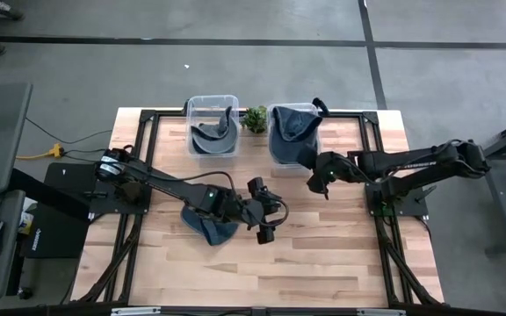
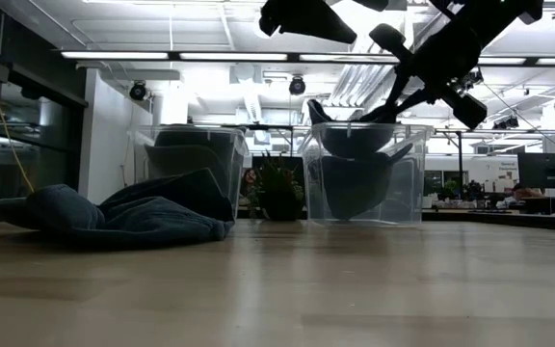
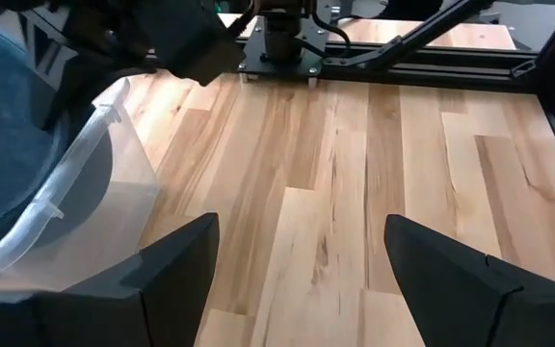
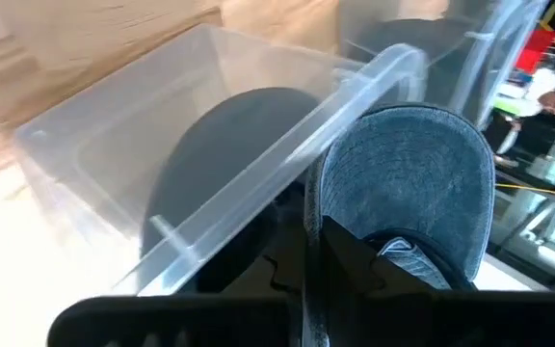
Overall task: Pick & Place hat
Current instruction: Put the top blue cap into the right transparent bin
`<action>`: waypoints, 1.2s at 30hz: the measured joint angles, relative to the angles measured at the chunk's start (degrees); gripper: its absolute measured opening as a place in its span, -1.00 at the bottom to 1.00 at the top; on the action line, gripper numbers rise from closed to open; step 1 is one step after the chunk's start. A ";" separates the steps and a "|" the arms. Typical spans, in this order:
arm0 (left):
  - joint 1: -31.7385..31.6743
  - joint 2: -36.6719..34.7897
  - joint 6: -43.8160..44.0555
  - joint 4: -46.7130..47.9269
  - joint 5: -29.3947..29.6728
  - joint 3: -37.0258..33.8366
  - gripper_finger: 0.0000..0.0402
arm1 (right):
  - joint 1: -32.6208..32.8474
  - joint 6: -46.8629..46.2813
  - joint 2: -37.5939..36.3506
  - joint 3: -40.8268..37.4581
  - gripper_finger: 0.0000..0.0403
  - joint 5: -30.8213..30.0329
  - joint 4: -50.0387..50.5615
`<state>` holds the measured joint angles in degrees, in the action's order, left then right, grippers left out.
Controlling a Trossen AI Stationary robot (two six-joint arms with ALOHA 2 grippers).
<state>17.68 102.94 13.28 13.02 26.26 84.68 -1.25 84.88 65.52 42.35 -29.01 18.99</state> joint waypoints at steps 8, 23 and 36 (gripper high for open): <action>-0.01 0.00 0.04 -0.02 0.01 0.00 0.46 | -2.21 0.54 0.00 -0.02 -0.97 0.94 2.80; -0.01 0.02 0.06 -0.02 -0.24 0.00 0.46 | -2.63 1.58 -0.04 -0.02 -0.69 -1.41 2.79; -0.01 0.02 0.06 -0.02 -0.23 0.00 0.46 | -2.09 3.83 -1.05 -0.02 -0.43 -8.85 2.81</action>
<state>17.67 102.96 13.34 12.99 26.03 84.68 -3.33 88.71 64.46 42.33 -37.86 21.80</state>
